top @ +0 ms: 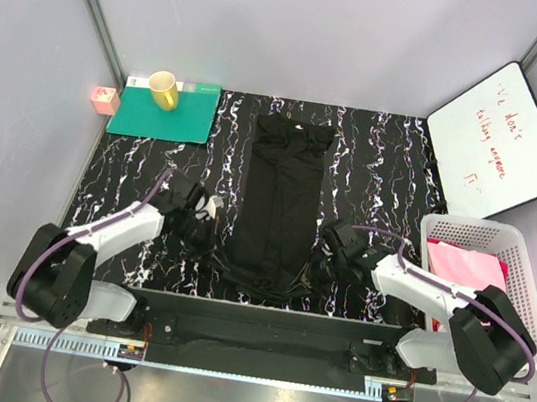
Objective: Fold and stack the t-shirts
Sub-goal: Fold the folded rectangular tshirt in 1/3 of the way
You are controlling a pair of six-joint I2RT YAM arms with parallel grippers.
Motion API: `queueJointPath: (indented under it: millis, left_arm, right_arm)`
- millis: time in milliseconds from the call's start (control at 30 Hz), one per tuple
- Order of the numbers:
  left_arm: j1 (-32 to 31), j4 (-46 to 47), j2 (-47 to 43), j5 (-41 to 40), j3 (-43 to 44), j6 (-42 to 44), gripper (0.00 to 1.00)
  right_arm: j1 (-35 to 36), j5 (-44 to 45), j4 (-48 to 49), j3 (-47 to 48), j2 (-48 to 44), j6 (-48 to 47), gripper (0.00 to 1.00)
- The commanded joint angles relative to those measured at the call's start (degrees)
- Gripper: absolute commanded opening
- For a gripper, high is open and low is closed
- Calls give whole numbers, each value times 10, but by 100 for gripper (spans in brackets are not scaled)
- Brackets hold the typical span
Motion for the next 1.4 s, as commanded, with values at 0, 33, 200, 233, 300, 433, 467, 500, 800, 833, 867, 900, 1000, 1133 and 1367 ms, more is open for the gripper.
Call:
queueJointPath:
  millis: [0, 33, 200, 233, 300, 433, 467, 500, 800, 833, 867, 900, 1000, 1133, 1367]
  left_arm:
    - [1, -59, -27, -40, 101, 17, 0]
    - [1, -70, -23, -43, 132, 21, 0]
    - [1, -86, 23, -58, 208, 28, 0]
    - [1, -87, 32, -60, 228, 28, 0]
    - [1, -86, 56, -65, 246, 30, 0]
    - [1, -87, 105, -72, 301, 35, 0]
    - [1, -86, 125, -73, 310, 36, 0]
    - [1, -86, 135, -74, 318, 39, 0]
    - [2, -87, 252, -81, 427, 40, 0]
    - [2, -87, 263, -79, 437, 40, 0]
    - [2, -90, 283, -80, 445, 41, 0]
    - [2, -93, 292, -81, 457, 40, 0]
    - [2, -101, 321, -90, 479, 36, 0]
    - [5, -112, 352, -111, 499, 25, 0]
    - [11, -121, 376, -131, 537, 14, 78]
  right_arm:
    - [3, 35, -33, 69, -9, -40, 0]
    - [2, 41, -50, 83, -1, -49, 0]
    - [-21, 86, -124, 210, 47, -142, 0]
    - [-36, 94, -151, 230, 63, -157, 0]
    - [-53, 102, -169, 285, 81, -200, 0]
    - [-103, 111, -219, 372, 154, -271, 0]
    - [-116, 115, -227, 405, 167, -296, 0]
    - [-121, 121, -239, 421, 192, -308, 0]
    - [-156, 127, -260, 536, 332, -386, 1]
    - [-158, 126, -260, 540, 342, -391, 1]
    - [-159, 129, -261, 550, 351, -394, 2]
    - [-160, 131, -262, 555, 368, -397, 2]
    - [-163, 139, -262, 577, 397, -410, 3]
    - [-175, 137, -263, 629, 434, -422, 7]
    - [-198, 141, -276, 746, 501, -434, 43]
